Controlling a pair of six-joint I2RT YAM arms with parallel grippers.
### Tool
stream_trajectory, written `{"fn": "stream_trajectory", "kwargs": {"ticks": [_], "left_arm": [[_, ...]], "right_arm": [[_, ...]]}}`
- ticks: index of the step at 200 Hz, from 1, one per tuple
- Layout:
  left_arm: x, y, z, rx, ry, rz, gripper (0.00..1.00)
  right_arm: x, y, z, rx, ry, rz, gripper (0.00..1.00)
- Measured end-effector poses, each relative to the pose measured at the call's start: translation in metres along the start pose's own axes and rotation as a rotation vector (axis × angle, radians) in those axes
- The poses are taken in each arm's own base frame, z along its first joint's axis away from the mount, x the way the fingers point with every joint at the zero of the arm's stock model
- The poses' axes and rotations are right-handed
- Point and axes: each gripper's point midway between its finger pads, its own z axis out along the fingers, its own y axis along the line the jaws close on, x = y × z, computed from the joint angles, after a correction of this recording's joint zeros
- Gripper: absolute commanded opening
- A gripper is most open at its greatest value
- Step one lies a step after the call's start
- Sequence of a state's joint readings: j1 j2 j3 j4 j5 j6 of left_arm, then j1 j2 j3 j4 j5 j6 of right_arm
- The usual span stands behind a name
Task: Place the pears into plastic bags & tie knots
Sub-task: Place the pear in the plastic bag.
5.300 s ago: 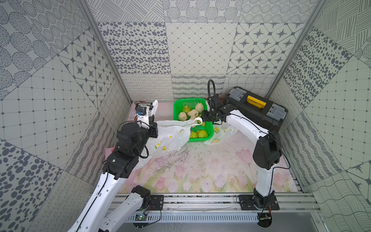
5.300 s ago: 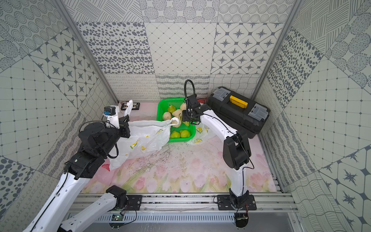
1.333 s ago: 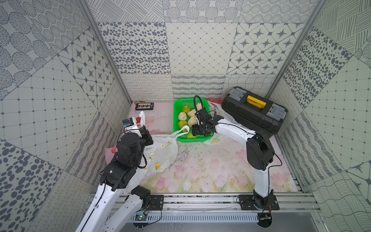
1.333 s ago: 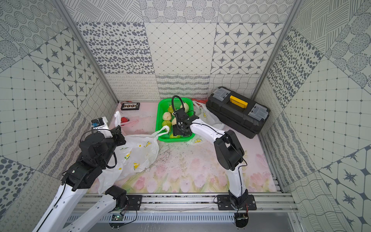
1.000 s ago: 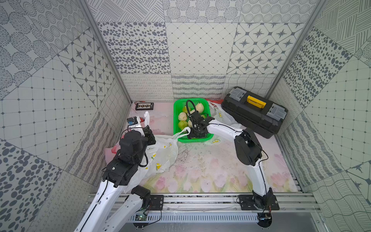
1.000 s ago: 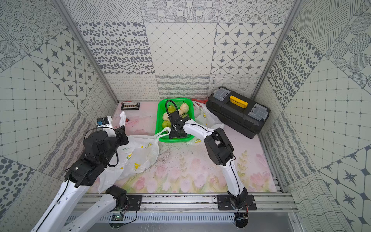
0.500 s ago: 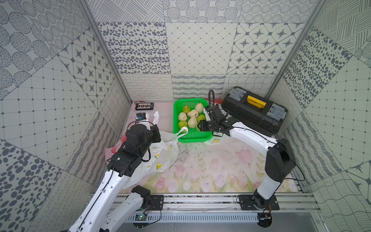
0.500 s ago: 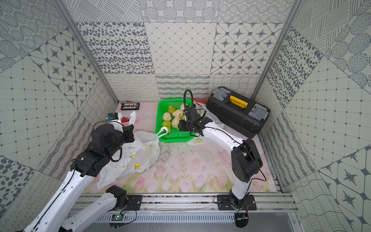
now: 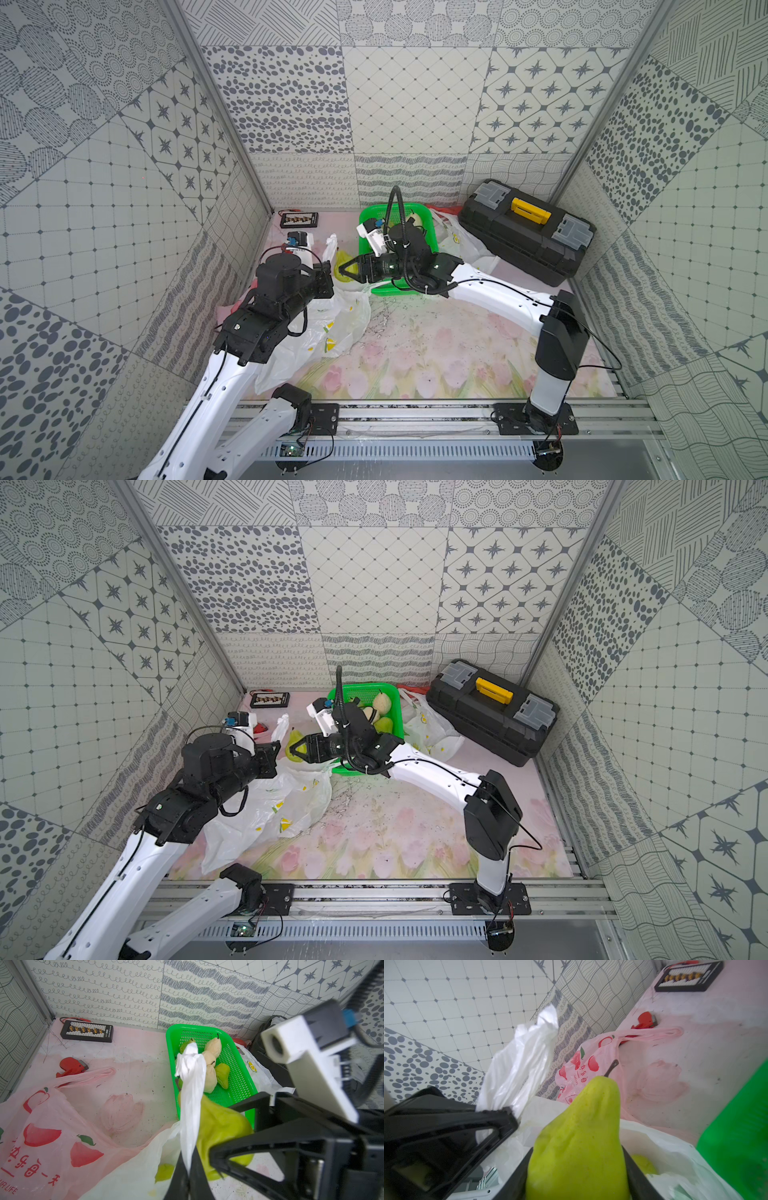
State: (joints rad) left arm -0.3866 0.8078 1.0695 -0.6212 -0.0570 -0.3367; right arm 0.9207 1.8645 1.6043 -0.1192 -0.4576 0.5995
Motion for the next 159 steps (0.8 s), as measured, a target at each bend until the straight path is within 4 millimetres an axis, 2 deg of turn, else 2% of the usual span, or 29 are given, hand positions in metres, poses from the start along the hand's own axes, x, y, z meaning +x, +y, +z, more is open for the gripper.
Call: {"fn": "stream_trajectory", "kwargs": {"ticks": [20,45,64,80,87,116,127,148,159], "left_arm": [[0.002,-0.002,-0.001,0.014,0.006,0.007,0.0],[0.006,-0.004,0.002,0.028,0.024,0.008,0.0],[0.01,-0.006,0.005,0.039,0.041,0.009,0.0],[0.013,-0.007,0.006,0.044,0.049,0.012,0.0],[0.013,-0.007,0.006,0.046,0.051,0.013,0.0],[0.015,-0.006,0.005,0.047,0.051,0.024,0.0],[0.015,-0.006,0.004,0.048,0.049,0.027,0.0],[0.015,-0.005,0.002,0.046,0.047,0.039,0.0],[0.015,-0.005,-0.001,0.045,0.046,0.048,0.0]], "right_arm": [[0.029,-0.008,0.027,-0.038,0.093,0.04,0.34],[0.066,-0.034,0.059,-0.029,0.197,0.107,0.36],[0.088,-0.06,0.076,0.034,0.252,0.143,0.5],[0.1,-0.076,0.077,0.097,0.283,0.149,0.6],[0.104,-0.078,0.076,0.114,0.294,0.144,0.61],[0.098,-0.079,0.068,0.151,0.294,0.078,0.67],[0.095,-0.076,0.063,0.159,0.296,0.057,0.64],[0.088,-0.067,0.053,0.153,0.295,0.032,0.43],[0.083,-0.058,0.047,0.135,0.29,0.03,0.36]]}}
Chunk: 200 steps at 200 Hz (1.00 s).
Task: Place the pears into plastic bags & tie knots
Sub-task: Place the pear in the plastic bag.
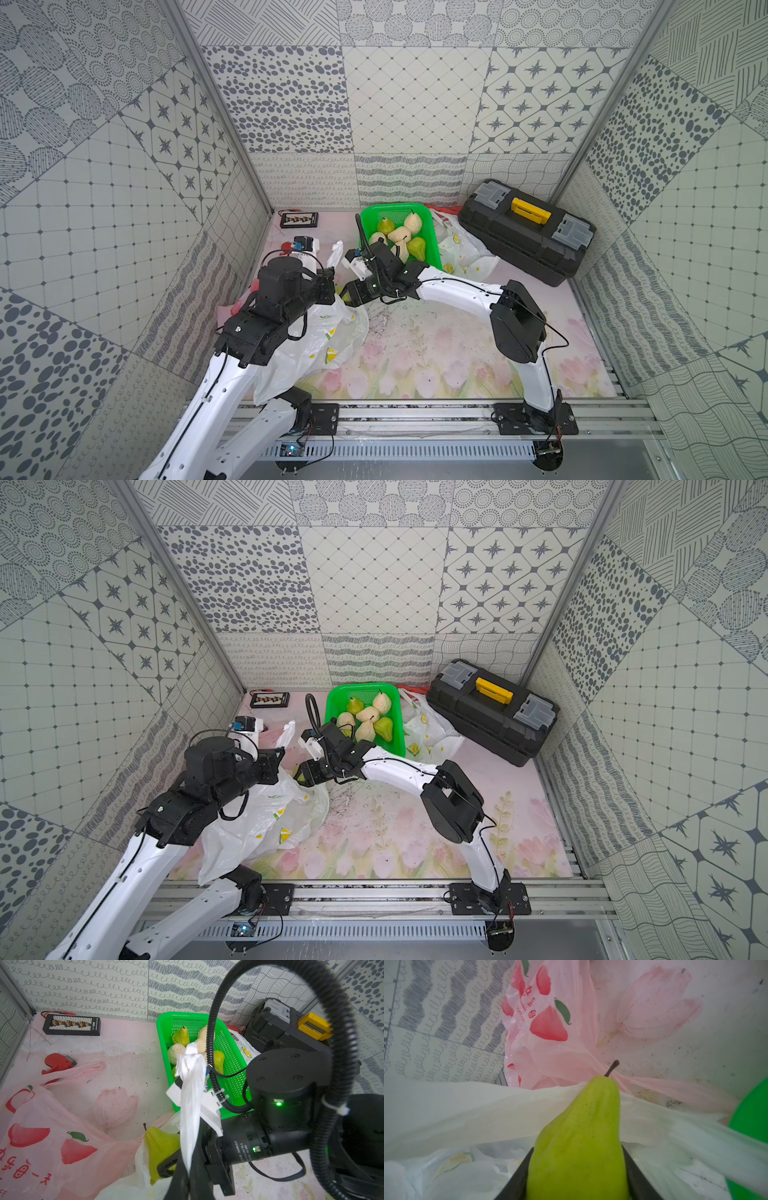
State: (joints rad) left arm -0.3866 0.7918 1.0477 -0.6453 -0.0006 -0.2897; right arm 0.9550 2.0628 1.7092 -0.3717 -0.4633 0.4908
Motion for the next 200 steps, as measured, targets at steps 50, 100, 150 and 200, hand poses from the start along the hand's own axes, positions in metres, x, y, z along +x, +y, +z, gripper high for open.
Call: {"fn": "stream_trajectory", "kwargs": {"ticks": [50,100,150,200], "left_arm": [[-0.011,-0.005,-0.008,0.013,-0.012,0.059,0.0],[-0.021,-0.037,0.009,0.162,0.053,0.09,0.0],[-0.039,-0.065,0.003,0.307,0.032,0.122,0.0],[-0.033,-0.078,-0.003,0.39,0.049,0.144,0.0]], "right_arm": [[-0.009,0.04,-0.052,-0.137,-0.049,-0.03,0.35],[-0.012,0.067,-0.099,-0.266,-0.102,-0.019,0.35],[0.0,0.047,-0.086,-0.252,-0.104,0.139,0.33],[-0.009,-0.029,-0.087,0.02,-0.213,0.296,0.32]]}}
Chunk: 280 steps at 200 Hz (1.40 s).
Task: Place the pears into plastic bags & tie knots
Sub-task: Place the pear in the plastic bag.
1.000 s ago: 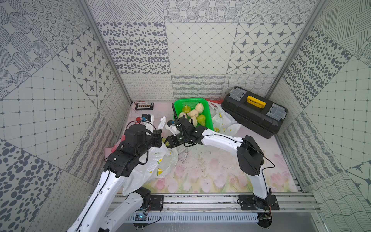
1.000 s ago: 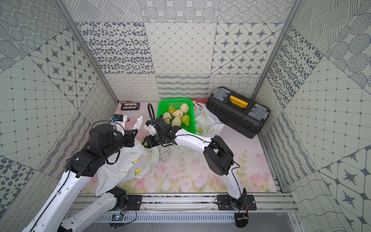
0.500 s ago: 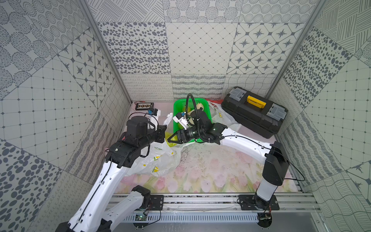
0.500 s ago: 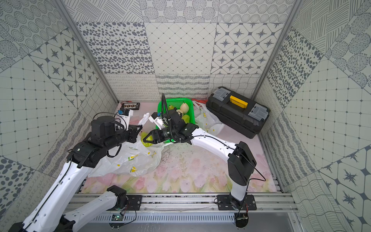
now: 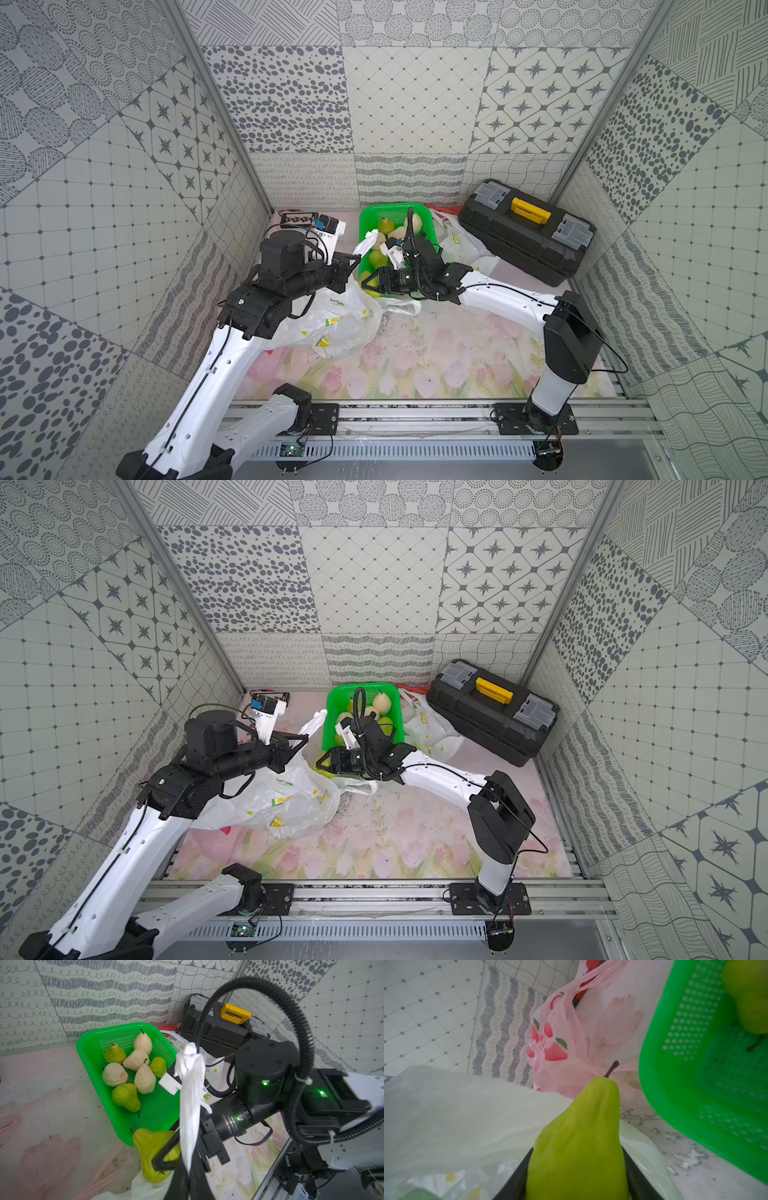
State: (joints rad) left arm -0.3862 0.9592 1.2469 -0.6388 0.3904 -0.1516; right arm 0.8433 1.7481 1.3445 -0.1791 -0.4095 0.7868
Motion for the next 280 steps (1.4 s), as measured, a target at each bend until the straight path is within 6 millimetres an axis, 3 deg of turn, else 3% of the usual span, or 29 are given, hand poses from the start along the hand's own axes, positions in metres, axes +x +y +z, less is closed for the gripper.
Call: {"fn": "stream_trajectory", "kwargs": {"ticks": [22,91,117,159,180,214,238,254,280], "left_arm": [[0.002,-0.004,-0.003,0.02,-0.001,0.013,0.0],[0.017,-0.002,-0.002,0.02,0.024,0.026,0.0],[0.017,-0.003,-0.002,0.022,0.024,0.03,0.0],[0.022,-0.006,0.0,0.054,0.039,0.024,0.0],[0.023,-0.006,-0.001,0.05,0.039,0.027,0.0],[0.028,-0.004,-0.001,0.039,0.048,0.028,0.0],[0.032,-0.003,0.001,0.041,0.051,0.019,0.0],[0.033,-0.002,0.001,0.041,0.048,0.011,0.0],[0.033,-0.003,0.002,0.045,0.042,0.006,0.0]], "right_arm": [[-0.004,-0.006,-0.003,0.042,-0.031,-0.011,0.31],[0.02,0.028,-0.053,-0.006,-0.052,-0.119,0.29],[0.025,0.04,-0.057,-0.052,-0.036,-0.162,0.29],[0.03,0.043,-0.021,-0.075,0.021,-0.157,0.28],[0.043,0.048,-0.007,-0.11,0.072,-0.157,0.29],[0.071,0.079,-0.007,-0.226,0.165,-0.189,0.3],[0.064,0.098,0.012,-0.289,0.201,-0.168,0.28],[0.053,0.092,0.035,-0.27,0.187,-0.143,0.3],[0.048,0.053,0.065,-0.125,0.14,-0.082,0.36]]}}
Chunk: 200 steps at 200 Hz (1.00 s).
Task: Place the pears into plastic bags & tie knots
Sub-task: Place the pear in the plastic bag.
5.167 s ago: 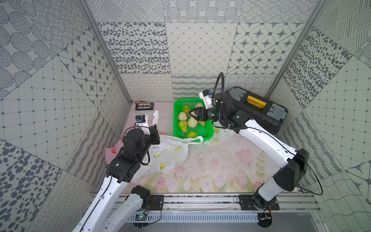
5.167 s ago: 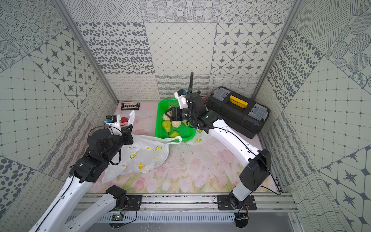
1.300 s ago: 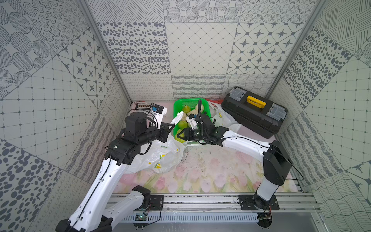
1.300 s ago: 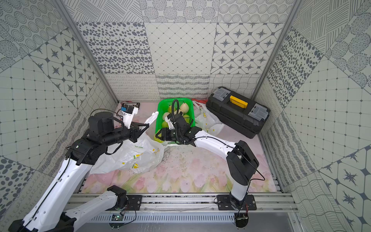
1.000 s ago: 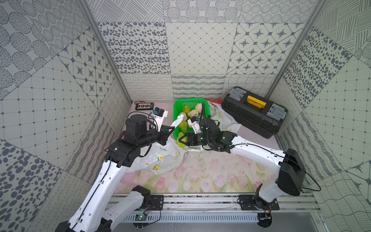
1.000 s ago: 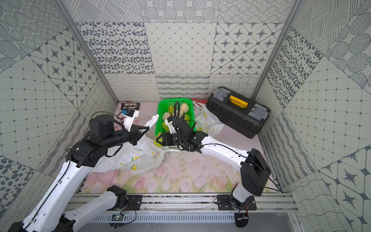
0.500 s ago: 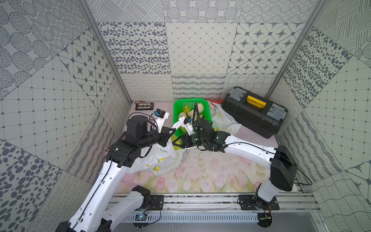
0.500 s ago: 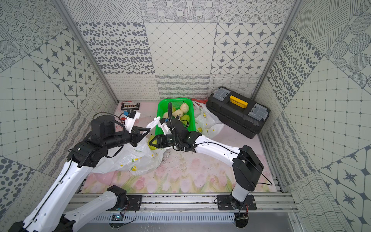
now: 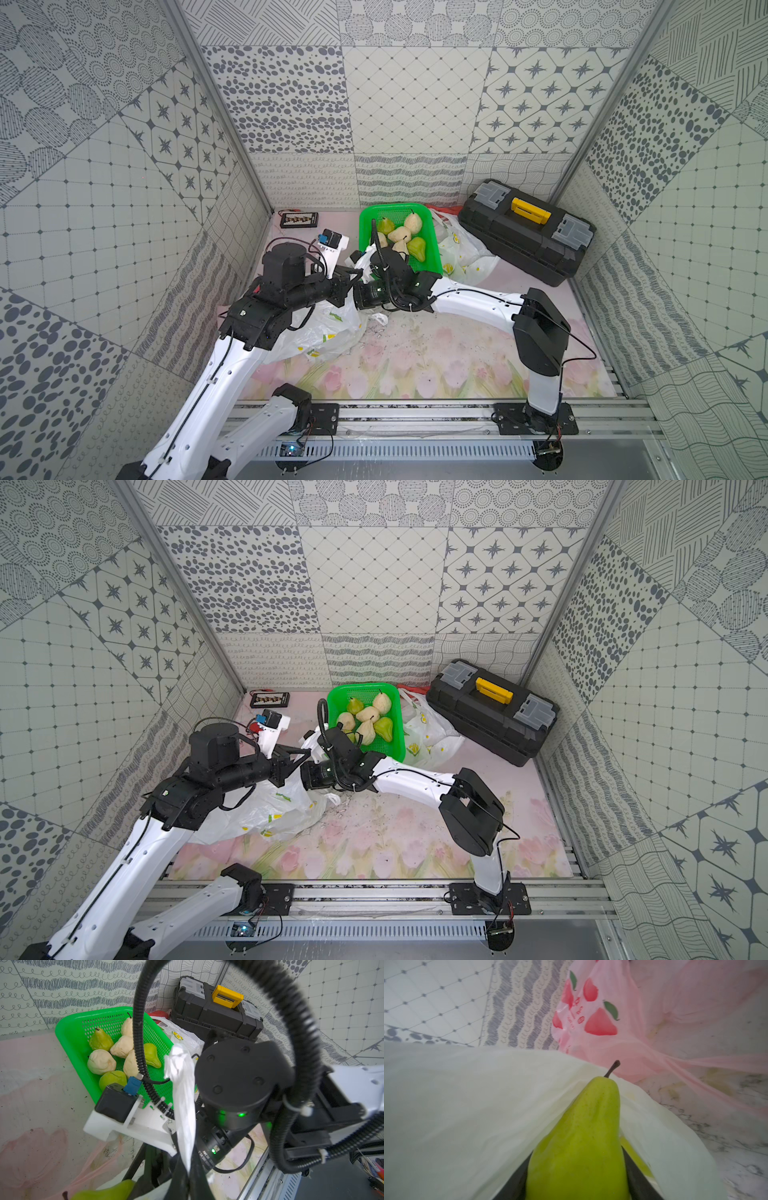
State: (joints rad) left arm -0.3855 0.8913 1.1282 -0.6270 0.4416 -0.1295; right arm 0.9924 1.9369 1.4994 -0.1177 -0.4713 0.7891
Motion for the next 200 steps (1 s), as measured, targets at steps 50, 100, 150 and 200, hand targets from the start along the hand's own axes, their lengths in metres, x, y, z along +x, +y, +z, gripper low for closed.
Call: {"fn": "stream_trajectory", "kwargs": {"ticks": [50,100,150,200], "left_arm": [[0.0,0.001,0.0,-0.001,-0.027,0.009,0.0],[0.002,-0.001,-0.008,-0.011,-0.047,0.026,0.0],[0.007,0.004,-0.011,-0.038,-0.055,0.031,0.0],[0.01,0.007,-0.007,-0.045,-0.042,0.022,0.0]], "right_arm": [[-0.006,-0.035,0.006,0.155,-0.094,0.026,0.61],[0.008,-0.023,0.0,0.082,0.01,-0.025,0.82],[-0.021,0.007,-0.068,-0.012,-0.057,-0.048,0.78],[-0.089,-0.073,-0.118,0.269,-0.298,0.045,0.74]]}}
